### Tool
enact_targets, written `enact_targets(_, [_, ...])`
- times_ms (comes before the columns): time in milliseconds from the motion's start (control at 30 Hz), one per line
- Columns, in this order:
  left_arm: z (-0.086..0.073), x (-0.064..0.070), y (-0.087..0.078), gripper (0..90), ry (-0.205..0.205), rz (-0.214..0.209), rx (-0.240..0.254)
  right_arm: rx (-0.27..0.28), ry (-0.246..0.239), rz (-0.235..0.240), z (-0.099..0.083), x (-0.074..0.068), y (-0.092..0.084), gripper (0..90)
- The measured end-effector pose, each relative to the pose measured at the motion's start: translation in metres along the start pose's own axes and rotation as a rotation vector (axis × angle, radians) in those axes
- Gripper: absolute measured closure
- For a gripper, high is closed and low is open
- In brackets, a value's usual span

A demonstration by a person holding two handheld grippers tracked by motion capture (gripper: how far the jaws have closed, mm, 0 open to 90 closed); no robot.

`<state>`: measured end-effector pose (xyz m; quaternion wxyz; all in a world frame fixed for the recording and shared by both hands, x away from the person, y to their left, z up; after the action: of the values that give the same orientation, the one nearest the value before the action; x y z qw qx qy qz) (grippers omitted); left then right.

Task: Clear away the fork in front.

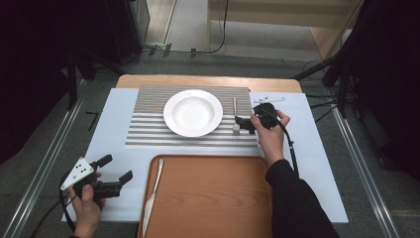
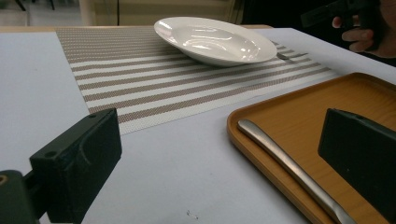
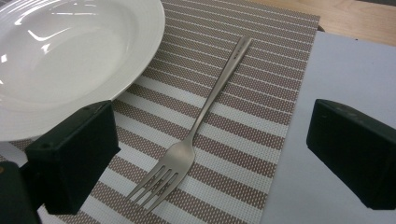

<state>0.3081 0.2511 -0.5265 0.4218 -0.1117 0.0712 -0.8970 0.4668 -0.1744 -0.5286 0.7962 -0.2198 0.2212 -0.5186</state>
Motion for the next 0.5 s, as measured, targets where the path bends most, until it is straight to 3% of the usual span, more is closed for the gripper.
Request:
enact_targets(167, [0.000, 0.000, 0.000, 0.0, -0.002, 0.001, -0.001, -0.010, 0.021, 0.011, 0.003, -0.002, 0.010, 3.1])
enact_targets(233, [0.000, 0.000, 0.000, 0.0, -0.002, 0.000, -0.002, -0.028, 0.033, -0.008, 0.003, -0.002, 0.015, 9.9])
enact_targets(433, [0.000, -0.001, 0.000, 0.0, -0.010, 0.003, -0.003, -0.056, 0.006, -0.090, 0.004, -0.003, 0.028, 37.4])
enact_targets(500, [0.000, -0.001, 0.000, 0.0, -0.013, 0.004, -0.002, -0.044, 0.010, -0.088, 0.004, -0.004, 0.031, 44.2])
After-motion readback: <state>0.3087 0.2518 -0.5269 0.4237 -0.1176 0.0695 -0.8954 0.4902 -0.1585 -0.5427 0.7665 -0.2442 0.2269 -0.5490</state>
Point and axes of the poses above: each handheld gripper's, and its own axes: y roughly forward along the jaws, z roughly out of its top, x roughly to its right, the point moved 9 cm from there along y, roughly forward along the jaws, and after that the axes turned 5 degrees about x, right-handed, at the moved point
